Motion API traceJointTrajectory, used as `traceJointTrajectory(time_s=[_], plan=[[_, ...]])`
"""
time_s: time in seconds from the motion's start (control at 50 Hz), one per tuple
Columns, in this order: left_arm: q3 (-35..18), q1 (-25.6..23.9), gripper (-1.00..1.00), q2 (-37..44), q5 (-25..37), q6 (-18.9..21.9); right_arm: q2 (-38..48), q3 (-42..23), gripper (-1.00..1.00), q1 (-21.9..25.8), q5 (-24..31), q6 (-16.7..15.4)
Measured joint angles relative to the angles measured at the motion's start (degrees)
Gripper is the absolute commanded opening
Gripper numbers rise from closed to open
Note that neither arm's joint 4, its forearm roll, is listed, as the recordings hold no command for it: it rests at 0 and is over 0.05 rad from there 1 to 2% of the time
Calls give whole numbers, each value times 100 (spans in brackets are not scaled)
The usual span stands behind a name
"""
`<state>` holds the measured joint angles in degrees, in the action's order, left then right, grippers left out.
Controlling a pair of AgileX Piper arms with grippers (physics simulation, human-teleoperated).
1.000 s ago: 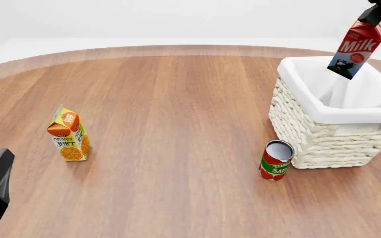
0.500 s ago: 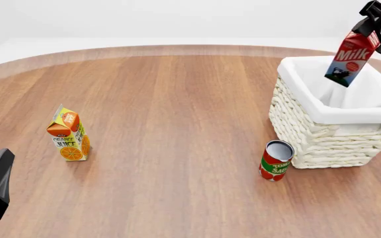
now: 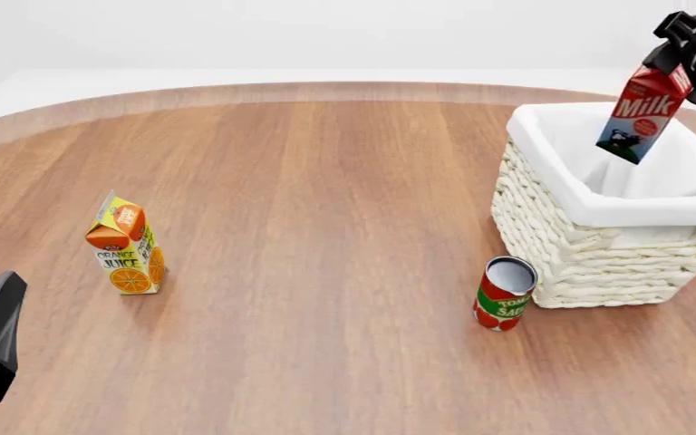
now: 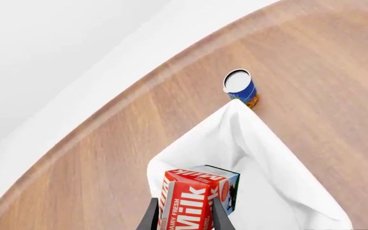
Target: Pick the milk and place it in the basket.
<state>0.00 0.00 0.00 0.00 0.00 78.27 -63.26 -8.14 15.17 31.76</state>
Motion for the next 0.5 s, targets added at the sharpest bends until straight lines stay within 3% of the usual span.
traceJointTrajectory(time_s=[0.5], plan=[[0, 0, 100, 0, 0, 0, 55, 158, -100, -60, -112, -32]])
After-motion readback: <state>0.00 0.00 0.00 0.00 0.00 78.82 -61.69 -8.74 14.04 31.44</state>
